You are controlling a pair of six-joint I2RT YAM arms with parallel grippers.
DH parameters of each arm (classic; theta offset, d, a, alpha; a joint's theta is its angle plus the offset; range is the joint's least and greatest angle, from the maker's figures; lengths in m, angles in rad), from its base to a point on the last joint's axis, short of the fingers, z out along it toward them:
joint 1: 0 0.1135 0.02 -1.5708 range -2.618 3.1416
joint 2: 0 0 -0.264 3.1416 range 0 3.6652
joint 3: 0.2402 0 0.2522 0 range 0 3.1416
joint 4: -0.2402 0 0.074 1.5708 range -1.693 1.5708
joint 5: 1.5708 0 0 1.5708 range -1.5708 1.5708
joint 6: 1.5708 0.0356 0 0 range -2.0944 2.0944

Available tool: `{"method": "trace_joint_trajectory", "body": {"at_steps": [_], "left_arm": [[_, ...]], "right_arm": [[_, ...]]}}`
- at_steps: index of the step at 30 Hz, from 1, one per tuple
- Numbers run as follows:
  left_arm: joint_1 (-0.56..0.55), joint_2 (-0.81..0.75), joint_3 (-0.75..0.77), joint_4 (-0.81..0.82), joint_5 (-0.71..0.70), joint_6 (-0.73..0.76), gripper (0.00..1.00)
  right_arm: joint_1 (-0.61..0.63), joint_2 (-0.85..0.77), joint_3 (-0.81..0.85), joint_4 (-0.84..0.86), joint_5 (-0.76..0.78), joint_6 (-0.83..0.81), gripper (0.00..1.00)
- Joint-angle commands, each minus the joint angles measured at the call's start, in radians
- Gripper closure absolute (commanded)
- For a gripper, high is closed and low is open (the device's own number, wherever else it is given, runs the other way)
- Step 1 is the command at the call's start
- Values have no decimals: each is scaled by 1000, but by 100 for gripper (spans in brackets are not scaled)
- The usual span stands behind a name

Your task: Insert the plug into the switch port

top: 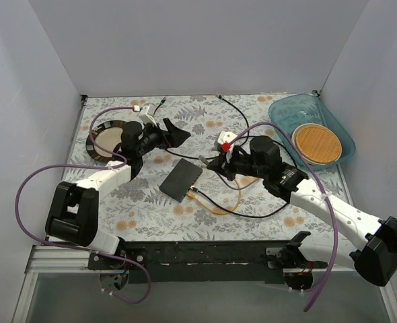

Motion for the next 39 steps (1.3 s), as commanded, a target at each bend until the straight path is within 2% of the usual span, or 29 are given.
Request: {"method": "trace_joint_trajectory", "body": {"at_steps": [1,8,14,18,22,25,29,35,39], "left_arm": [[-3,29,9,50,16,12,2],[-3,35,35,-18,-43,27,2],[7,61,69,-182,-169,28,2],[20,112,101,-292,-180,32,2],[28,152,102,-325,-177,45,2],[28,166,71,-294,-165,55,5],[28,184,42,-246,-131,67,16],[30,225,42,-248,-103,88,27],[28,251,55,-271,-108,99,28]], "right_arm": [[-3,-9,27,30,8,-18,99],[-2,148,53,7,62,57,99],[-2,347,98,-91,139,98,99],[-2,439,113,-121,157,120,99],[-3,488,101,-108,153,132,99],[-2,511,104,-107,152,141,99],[-2,531,110,-116,140,151,99],[3,581,133,-163,134,158,99],[20,608,161,-190,139,158,99]]}}
